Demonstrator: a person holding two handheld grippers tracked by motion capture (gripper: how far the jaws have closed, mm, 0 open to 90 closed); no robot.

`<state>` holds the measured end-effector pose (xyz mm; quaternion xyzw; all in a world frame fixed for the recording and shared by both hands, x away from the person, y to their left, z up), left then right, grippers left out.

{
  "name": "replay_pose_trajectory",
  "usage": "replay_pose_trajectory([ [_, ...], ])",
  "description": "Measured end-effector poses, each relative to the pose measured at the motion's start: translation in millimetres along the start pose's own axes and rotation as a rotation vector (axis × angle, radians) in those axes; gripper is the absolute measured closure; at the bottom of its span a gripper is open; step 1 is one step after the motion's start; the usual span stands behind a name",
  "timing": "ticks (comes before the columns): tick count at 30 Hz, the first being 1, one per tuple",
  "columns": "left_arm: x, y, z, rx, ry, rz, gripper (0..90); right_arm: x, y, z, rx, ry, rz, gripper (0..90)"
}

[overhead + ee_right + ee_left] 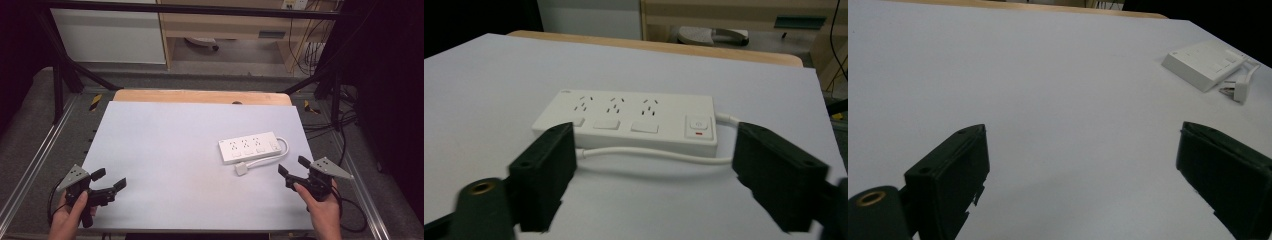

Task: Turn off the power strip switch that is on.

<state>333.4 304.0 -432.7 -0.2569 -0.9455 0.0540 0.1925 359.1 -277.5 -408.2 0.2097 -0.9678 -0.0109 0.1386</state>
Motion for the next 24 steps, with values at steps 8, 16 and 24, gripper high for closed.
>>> replay_pose_trajectory([
  [8,-0.8,0.4,0.7,0.001,0.003,-0.003,6.8,-5.4,1.4,-11.9,0.056,-0.015,0.011,63.8],
  [16,-2.1,-0.2,2.1,0.001,0.017,0.001,6.9,-8.3,0.1,-17.4,0.083,-0.039,0.019,80.8],
  [24,-2.3,-1.0,2.2,0.0,0.015,0.003,6.9,-9.7,-2.4,-21.3,0.089,-0.021,0.026,86.6],
])
Point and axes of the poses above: each handheld gripper's, and its own axes: x roughly backward along the jaws, z roughly out of its underside, y roughly to its left, the point moved 4 cm from there along -x, roughly forward along the jaws, and after that the axes turned 6 degrees about -y, right-handed, at the moved point
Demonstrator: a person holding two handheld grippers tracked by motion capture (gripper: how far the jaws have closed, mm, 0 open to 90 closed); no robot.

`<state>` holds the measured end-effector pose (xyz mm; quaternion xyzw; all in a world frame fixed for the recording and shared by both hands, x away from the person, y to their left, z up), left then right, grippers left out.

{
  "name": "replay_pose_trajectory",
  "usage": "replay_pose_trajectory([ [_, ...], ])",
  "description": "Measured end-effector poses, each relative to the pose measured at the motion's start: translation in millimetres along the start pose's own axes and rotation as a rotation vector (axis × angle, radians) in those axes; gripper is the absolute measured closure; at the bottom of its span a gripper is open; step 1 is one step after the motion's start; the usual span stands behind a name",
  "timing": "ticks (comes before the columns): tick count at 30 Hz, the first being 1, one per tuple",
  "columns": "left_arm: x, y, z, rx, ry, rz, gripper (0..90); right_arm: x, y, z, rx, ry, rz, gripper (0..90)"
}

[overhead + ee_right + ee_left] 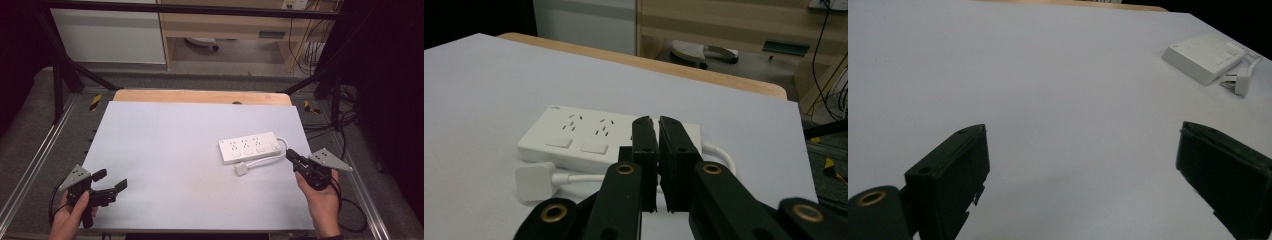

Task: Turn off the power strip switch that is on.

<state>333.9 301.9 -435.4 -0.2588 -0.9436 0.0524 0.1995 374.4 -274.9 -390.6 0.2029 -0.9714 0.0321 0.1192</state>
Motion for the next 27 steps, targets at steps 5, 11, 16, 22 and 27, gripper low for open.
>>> replay_pose_trajectory([
  [5,0.1,-0.1,0.0,-0.001,0.0,0.0,6.9,-0.5,-5.1,-2.7,-0.001,0.009,0.019,88.3],
  [11,-0.1,-0.4,0.1,-0.001,0.002,0.0,6.9,-0.1,-7.1,-7.1,-0.003,0.003,0.023,90.0],
  [16,-0.1,-0.4,0.1,-0.002,0.001,0.001,6.9,-0.9,-7.9,-12.6,-0.006,-0.003,0.025,90.0],
  [22,-0.2,-0.3,0.1,-0.006,0.002,0.002,6.9,-2.7,-8.5,-17.2,-0.002,-0.006,0.024,90.0],
  [27,-0.2,-0.4,0.1,-0.006,0.001,0.002,6.9,-5.2,-8.4,-21.6,-0.001,0.0,0.017,90.0],
])
Point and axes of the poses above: each handheld gripper's, and its own axes: x roughly backward along the jaws, z roughly out of its underside, y roughly to its left, the point moved 4 cm from there along -x, roughly forward along the jaws, and after that the axes turned 6 degrees about -y, right-handed, at the moved point
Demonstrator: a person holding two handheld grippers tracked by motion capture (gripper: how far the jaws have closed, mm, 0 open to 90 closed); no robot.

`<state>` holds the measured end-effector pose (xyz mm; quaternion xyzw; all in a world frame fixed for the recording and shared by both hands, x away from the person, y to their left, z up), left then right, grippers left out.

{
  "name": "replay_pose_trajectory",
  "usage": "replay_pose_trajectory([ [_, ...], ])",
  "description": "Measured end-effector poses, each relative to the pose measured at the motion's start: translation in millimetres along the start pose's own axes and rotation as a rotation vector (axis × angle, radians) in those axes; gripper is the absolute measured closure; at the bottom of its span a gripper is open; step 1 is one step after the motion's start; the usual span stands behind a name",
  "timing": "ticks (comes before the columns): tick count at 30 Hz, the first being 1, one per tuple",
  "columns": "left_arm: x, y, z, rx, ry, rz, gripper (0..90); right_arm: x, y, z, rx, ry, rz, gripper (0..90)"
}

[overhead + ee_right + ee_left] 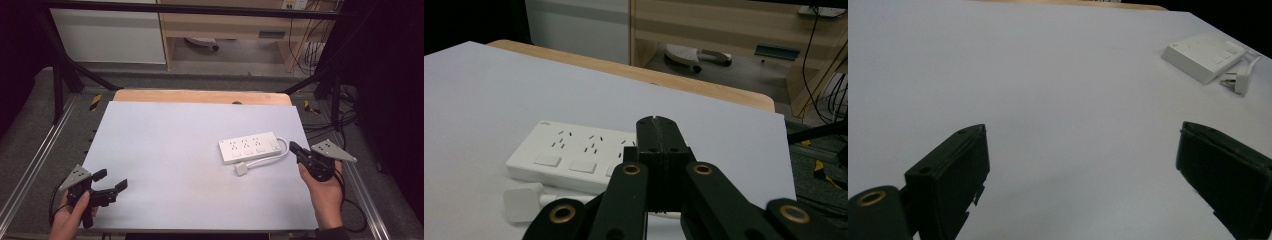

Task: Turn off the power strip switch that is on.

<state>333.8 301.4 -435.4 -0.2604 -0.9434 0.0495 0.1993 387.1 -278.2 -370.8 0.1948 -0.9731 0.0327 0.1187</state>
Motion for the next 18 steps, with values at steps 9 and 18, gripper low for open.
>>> replay_pose_trajectory([
  [9,-0.3,0.0,0.3,-0.004,0.006,0.001,6.9,-7.1,-2.2,-8.2,0.001,0.025,-0.008,90.0],
  [18,-0.4,0.1,0.6,-0.005,0.01,0.001,6.9,-18.2,-1.2,-18.0,0.027,0.05,-0.022,90.0],
])
Point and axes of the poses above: each handheld gripper's, and its own axes: x roughly backward along the jaws, z roughly out of its underside, y roughly to its left, the point moved 4 cm from there along -x, roughly forward along the jaws, and after that the axes turned 6 degrees about -y, right-handed, at the moved point
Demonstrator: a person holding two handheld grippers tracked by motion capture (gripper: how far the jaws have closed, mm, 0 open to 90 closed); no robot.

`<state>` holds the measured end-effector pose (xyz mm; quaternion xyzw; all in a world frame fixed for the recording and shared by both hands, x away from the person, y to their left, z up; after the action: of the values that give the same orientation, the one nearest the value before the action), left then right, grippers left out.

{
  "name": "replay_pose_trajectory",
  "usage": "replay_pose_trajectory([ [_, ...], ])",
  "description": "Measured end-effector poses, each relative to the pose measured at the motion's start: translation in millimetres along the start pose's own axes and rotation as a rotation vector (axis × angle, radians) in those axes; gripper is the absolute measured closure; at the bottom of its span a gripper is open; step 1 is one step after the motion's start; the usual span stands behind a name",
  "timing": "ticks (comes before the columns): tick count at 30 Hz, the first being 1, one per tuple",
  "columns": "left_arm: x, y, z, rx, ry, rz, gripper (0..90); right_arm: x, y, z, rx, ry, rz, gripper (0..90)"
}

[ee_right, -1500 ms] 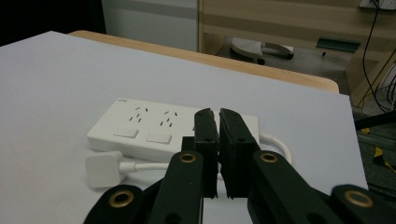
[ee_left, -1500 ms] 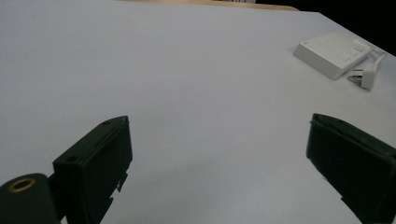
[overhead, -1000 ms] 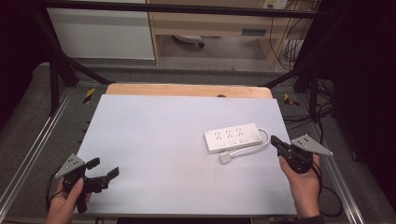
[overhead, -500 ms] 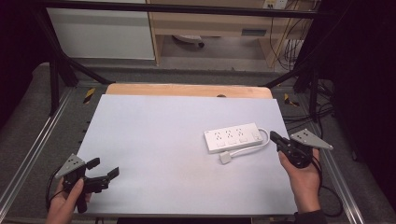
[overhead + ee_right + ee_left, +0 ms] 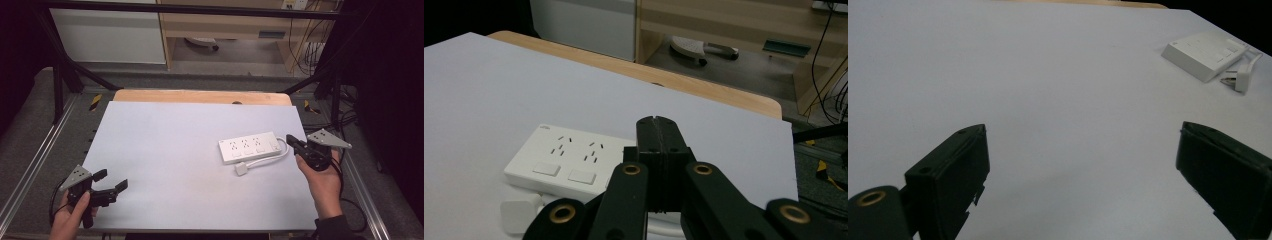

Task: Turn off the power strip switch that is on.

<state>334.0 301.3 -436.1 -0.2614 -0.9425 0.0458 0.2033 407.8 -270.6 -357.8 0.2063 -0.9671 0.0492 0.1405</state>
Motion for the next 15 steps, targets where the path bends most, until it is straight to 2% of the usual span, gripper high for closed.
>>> replay_pose_trajectory([
  [15,-0.4,-0.2,0.4,0.0,0.002,-0.002,6.9,-20.6,-0.6,-9.6,0.026,0.028,-0.005,90.0],
])
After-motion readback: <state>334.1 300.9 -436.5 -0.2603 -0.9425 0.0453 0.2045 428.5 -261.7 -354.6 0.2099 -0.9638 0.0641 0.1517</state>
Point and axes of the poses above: each handheld gripper's, and its own axes: x roughly backward along the jaws, z roughly out of its underside, y roughly to its left, the point moved 4 cm from there along -x, roughly forward along the jaws, and after that the axes turned 6 degrees about -y, right-handed, at the moved point
